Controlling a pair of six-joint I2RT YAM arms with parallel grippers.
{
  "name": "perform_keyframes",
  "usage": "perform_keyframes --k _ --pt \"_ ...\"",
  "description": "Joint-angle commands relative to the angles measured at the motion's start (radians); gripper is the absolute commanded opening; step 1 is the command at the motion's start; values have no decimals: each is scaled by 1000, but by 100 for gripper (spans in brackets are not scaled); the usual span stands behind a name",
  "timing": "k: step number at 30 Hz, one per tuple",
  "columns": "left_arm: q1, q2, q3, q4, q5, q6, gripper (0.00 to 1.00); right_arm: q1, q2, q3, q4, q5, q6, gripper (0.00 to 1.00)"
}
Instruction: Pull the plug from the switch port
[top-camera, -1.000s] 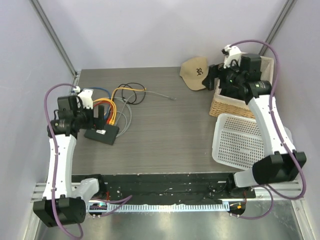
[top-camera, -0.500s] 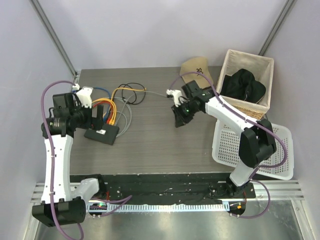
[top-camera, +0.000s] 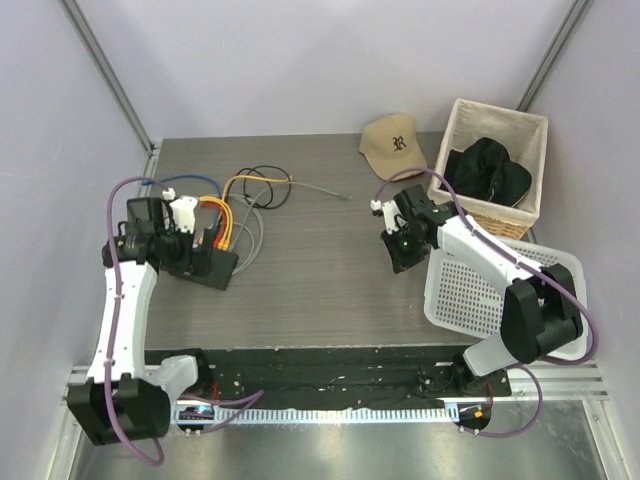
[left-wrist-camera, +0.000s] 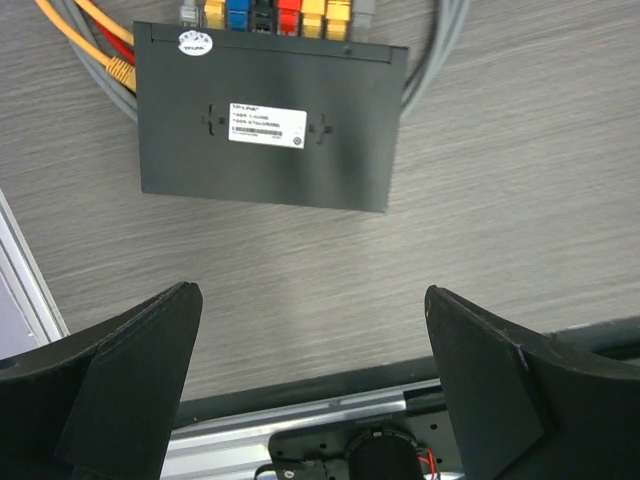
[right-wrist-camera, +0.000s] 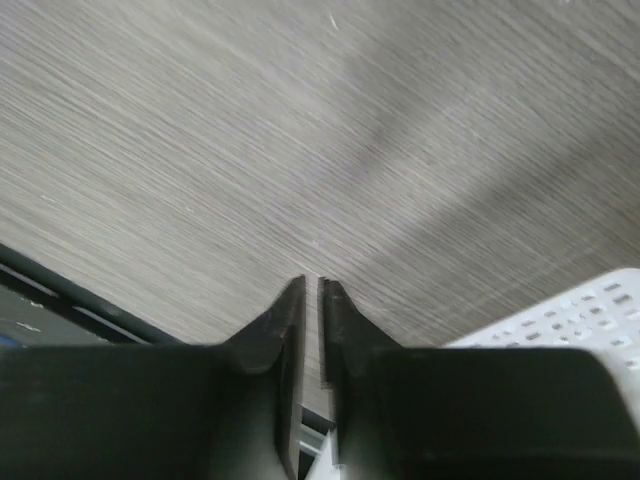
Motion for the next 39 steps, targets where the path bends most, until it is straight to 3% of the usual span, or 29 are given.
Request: perform_keyframes --k 1,5,8,13,16,21,25,39 --pt "7 138 45 83 -53 -6 100 -2 10 119 109 -115 32 33" --pt "11 296 155 38 -184 -105 100 28 110 349 153 -202 -1 57" --pt "49 329 143 30 -128 -219 100 81 221 538 173 -195 -38 70" --pt "80 332 114 95 -71 -395 100 116 391 694 210 -247 14 72" --pt "103 331 71 161 -118 -435 100 139 514 785 224 -331 110 71" --pt "187 392 -4 277 -37 -420 100 220 696 976 233 -386 143 72" --pt "267 485 16 311 76 -420 100 272 775 1040 227 -399 111 71" --pt "290 625 57 356 161 -239 96 314 884 1124 201 -428 65 67"
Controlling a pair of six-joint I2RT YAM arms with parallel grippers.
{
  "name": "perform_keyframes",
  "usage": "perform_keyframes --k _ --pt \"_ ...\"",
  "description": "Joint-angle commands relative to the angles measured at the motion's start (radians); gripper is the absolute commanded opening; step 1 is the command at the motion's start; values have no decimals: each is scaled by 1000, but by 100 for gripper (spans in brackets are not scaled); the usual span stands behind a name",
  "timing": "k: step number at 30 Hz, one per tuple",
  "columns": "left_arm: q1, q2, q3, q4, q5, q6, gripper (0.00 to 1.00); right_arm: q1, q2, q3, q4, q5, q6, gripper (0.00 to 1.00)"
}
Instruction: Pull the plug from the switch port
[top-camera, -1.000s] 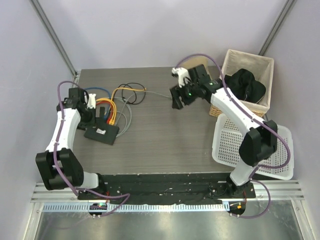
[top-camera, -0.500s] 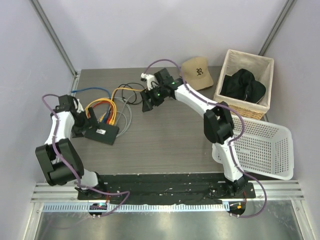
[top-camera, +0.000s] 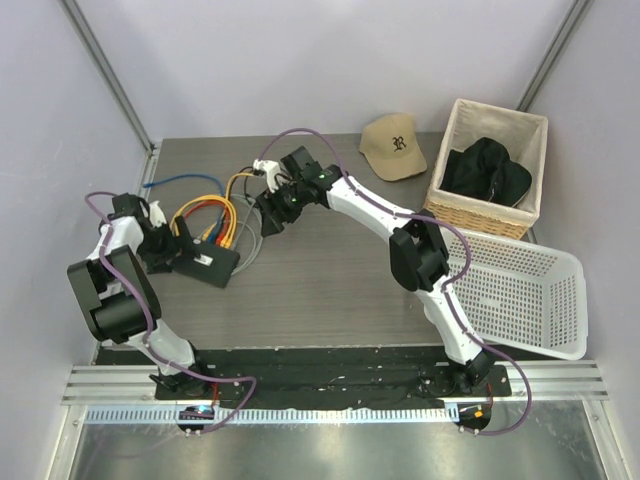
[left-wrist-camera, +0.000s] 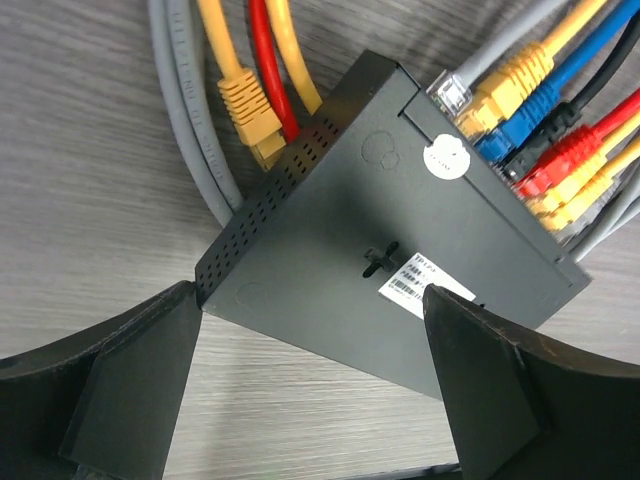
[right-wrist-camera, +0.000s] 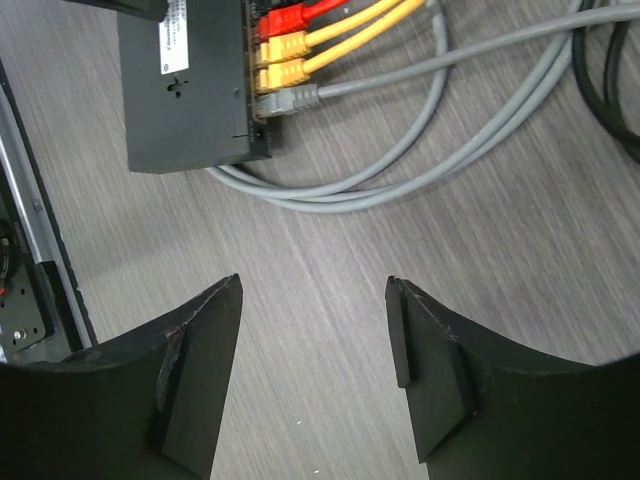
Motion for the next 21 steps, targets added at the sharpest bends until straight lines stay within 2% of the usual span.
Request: perform_keyframes --k 1,6,8,12,13,16,21 --pt "12 17 25 44 51 102 96 -4 19 59 -7 -30 -27 67" --pt "48 43 25 67 16 48 96 4 28 65 -14 -67 -48 65" --pt "58 53 19 92 48 30 95 11 37 71 -14 -82 -50 61" --pt "68 82 -9 150 152 -24 92 30 90 111 -2 -133 -34 46" --pt "71 91 -12 164 193 -30 89 34 102 118 0 -136 -27 45" --pt "71 116 -21 174 226 -48 88 56 133 137 0 -136 -34 44" --pt "88 103 -85 254 187 -114 90 79 165 161 -3 -145 -34 48"
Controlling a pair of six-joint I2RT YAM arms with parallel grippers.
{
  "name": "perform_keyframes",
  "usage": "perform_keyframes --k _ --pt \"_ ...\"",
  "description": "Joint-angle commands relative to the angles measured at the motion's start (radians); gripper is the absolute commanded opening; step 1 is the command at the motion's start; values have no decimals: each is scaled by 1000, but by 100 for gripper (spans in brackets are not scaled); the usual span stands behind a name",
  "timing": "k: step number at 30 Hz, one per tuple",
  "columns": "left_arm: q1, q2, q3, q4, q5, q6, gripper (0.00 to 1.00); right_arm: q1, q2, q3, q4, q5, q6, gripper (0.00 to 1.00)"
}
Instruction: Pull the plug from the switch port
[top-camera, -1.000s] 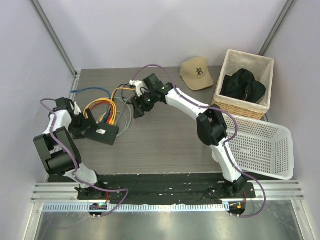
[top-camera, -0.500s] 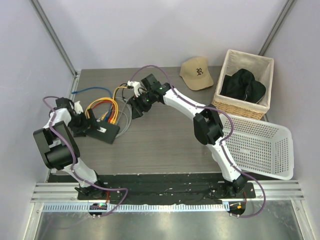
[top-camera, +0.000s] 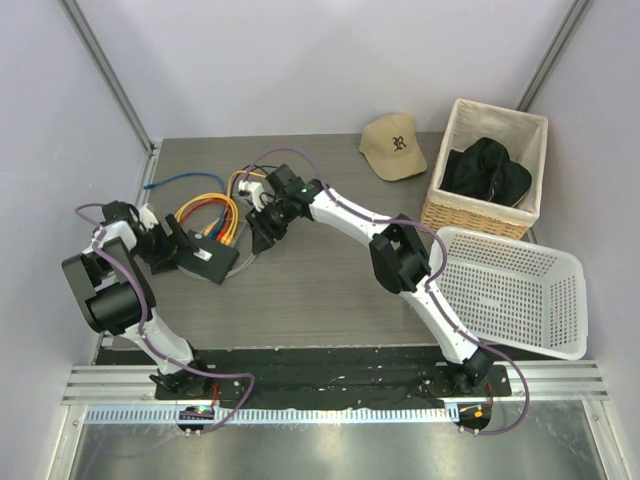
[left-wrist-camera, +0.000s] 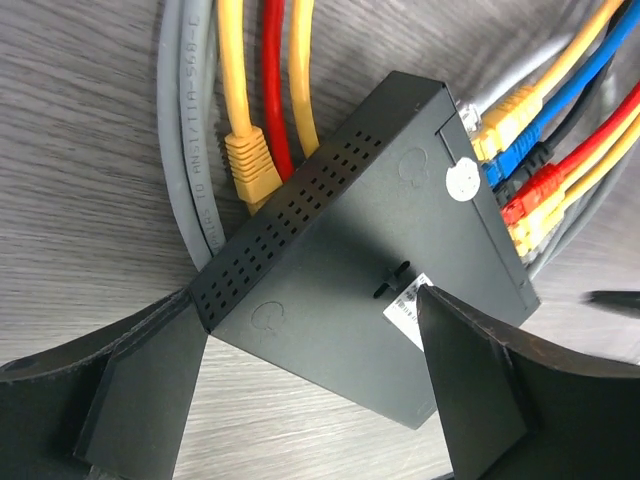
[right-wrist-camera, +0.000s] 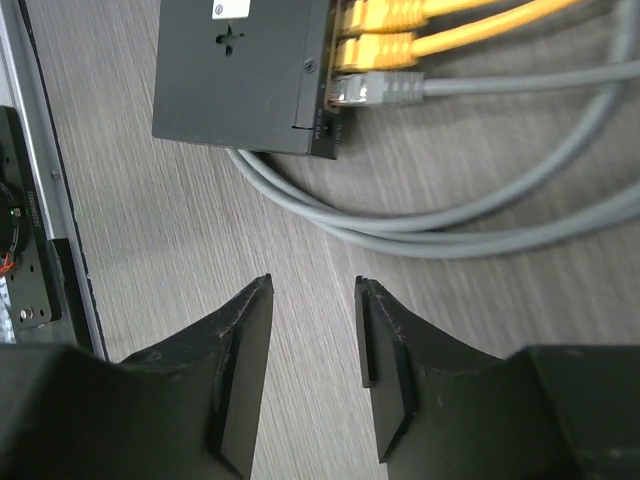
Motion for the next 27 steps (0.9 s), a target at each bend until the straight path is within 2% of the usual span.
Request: perform_keyframes --k 1,8,13,16,20,23,27 --pt "15 9 -80 152 5 -96 90 25 20 71 11 -37 -8 48" --pt "68 -22 -189 318 40 -308 88 46 26 95 32 -22 12 50" --pt "70 -106 -260 373 63 -347 85 49 26 117 73 6 39 48" --pt "73 -143 -289 392 56 -350 85 49 44 148 121 -6 79 55" --pt "87 -161 -304 383 37 -358 86 51 101 177 234 -43 238 66" --pt "111 -173 -321 401 62 -373 88 61 142 194 259 -51 291 68" --pt "159 -154 -332 401 175 -396 89 77 177 193 287 -66 343 68"
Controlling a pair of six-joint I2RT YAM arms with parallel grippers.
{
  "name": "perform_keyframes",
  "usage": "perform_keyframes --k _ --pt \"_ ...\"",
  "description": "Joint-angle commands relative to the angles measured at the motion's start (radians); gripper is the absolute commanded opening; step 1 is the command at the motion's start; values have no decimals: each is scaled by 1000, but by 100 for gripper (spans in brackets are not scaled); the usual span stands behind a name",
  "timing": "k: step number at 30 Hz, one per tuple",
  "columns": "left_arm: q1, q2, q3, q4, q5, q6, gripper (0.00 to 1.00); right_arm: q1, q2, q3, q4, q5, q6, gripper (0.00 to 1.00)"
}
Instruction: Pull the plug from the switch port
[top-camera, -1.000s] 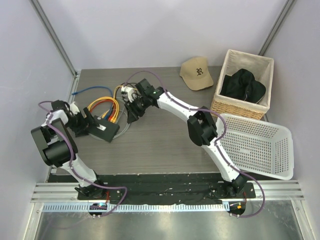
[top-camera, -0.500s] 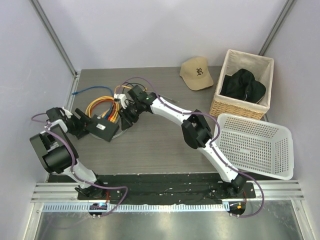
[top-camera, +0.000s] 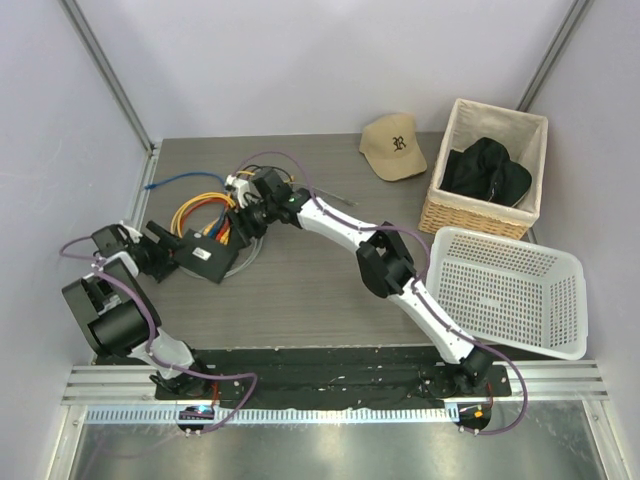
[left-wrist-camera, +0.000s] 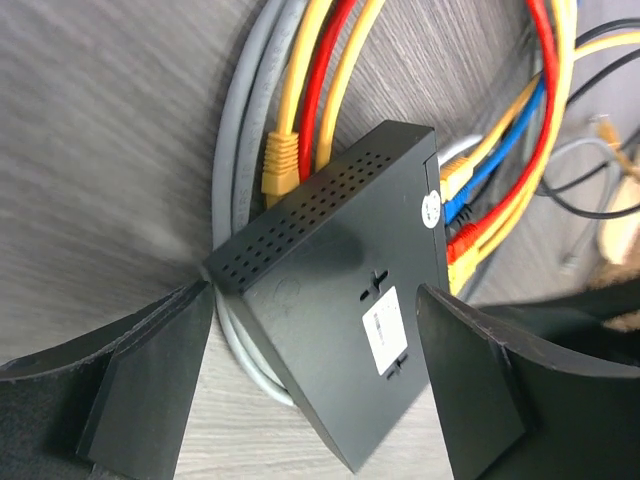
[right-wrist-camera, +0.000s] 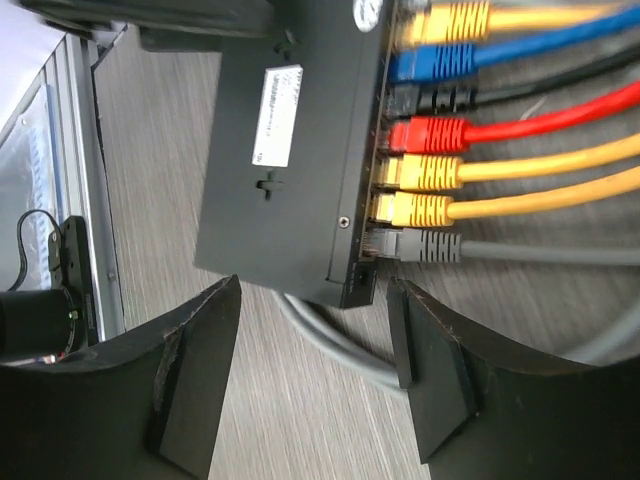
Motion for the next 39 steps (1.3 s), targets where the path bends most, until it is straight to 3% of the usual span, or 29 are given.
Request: perform_keyframes --k 1,8,18,28,32,39 --pt "59 12 -30 -39 91 -22 88 33 49 33 77 -35 107 68" --pt "81 -34 -46 -137 93 34 87 76 69 41 141 -130 190 59" --pt "104 -83 -112 -119 110 42 81 101 63 -4 267 -280 287 49" --pt "167 -23 -147 -3 275 -61 53 110 54 -64 264 -274 278 50" --pt "188 -21 -174 71 350 -142 30 108 48 -68 238 -267 253 50" --pt "190 -72 -216 126 360 -160 11 104 20 -74 160 -238 189 54"
